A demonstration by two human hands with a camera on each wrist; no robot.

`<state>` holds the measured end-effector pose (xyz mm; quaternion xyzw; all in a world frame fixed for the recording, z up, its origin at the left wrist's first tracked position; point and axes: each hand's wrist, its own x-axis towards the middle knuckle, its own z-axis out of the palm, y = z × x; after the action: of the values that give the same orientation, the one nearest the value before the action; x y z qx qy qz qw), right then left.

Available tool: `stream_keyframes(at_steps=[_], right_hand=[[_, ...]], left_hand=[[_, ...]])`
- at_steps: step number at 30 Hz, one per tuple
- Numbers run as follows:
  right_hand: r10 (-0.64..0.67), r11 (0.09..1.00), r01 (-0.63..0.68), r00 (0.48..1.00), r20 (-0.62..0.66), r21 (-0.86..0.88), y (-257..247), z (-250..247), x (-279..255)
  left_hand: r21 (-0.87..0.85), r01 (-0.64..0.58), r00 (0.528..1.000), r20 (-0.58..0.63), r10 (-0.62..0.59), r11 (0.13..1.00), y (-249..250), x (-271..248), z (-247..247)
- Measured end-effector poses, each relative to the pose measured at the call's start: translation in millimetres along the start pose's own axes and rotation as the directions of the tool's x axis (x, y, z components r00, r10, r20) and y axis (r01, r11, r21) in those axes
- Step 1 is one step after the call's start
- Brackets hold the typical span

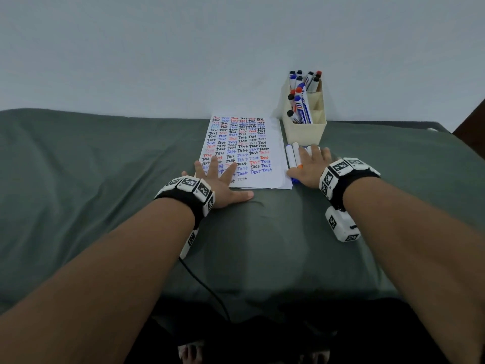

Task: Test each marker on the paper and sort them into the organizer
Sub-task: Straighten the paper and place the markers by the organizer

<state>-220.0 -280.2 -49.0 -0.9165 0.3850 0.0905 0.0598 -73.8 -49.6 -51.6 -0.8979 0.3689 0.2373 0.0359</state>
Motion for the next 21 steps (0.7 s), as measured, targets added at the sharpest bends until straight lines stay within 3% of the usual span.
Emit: stream_keyframes(at_steps=[8, 14, 21], right_hand=[[-0.026, 0.998, 0.025, 1.0, -0.013, -0.049, 2, -2, 9], [-0.234, 0.971, 0.23, 0.97, -0.072, -0.067, -8, -9, 4], [-0.196, 0.979, 0.192, 0.979, -0.062, -0.071, -6, -2, 6]], left_hand=[[0.008, 0.008, 1.0, -0.002, -0.008, 1.0, 1, -2, 0], [0.014, 0.008, 1.0, -0.001, -0.008, 1.0, 2, -4, -1], [0.018, 0.009, 1.0, 0.0, -0.009, 1.0, 3, -6, -2]])
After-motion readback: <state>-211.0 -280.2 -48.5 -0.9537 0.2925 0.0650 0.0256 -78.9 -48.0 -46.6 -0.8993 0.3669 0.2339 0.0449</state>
